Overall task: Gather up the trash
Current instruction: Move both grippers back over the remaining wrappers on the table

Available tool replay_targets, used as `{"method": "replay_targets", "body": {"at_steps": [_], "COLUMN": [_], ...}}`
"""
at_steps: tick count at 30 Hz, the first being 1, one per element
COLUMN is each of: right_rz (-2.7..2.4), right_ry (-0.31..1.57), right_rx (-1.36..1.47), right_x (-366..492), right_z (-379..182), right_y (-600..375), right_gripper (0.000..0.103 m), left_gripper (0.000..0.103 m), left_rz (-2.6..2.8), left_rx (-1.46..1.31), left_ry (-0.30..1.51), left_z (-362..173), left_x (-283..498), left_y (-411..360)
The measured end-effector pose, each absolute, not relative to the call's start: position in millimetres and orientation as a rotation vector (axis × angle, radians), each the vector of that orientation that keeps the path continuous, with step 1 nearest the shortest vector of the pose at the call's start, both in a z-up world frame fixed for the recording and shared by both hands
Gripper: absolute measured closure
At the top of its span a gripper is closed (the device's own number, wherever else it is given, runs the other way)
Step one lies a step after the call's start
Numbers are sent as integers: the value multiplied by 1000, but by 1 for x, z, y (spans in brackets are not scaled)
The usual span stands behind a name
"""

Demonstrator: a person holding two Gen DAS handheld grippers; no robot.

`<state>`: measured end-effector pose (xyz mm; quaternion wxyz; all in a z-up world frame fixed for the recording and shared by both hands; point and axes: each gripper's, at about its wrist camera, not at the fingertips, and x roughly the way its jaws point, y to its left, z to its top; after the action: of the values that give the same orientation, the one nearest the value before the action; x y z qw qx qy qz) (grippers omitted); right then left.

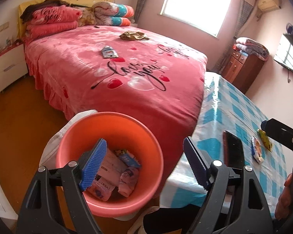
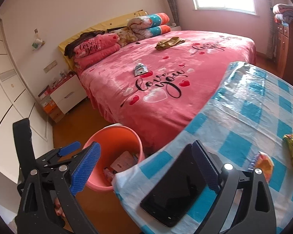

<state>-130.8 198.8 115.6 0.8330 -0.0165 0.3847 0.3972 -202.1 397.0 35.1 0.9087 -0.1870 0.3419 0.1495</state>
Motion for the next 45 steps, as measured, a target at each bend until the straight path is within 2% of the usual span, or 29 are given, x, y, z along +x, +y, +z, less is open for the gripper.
{"method": "replay_targets", "body": {"at_steps": [45], "right_rz": [596], "right_ry": [730], "right_rx": [165], "right_x": [-97], "right_z": [96], "right_y": [5], "right_gripper": [9], "left_gripper": [21], "left_rz": [49], "left_rx": [-111], "left_ry": [804], "left_z": [66], "left_x": [-149], "left_y": [221]}}
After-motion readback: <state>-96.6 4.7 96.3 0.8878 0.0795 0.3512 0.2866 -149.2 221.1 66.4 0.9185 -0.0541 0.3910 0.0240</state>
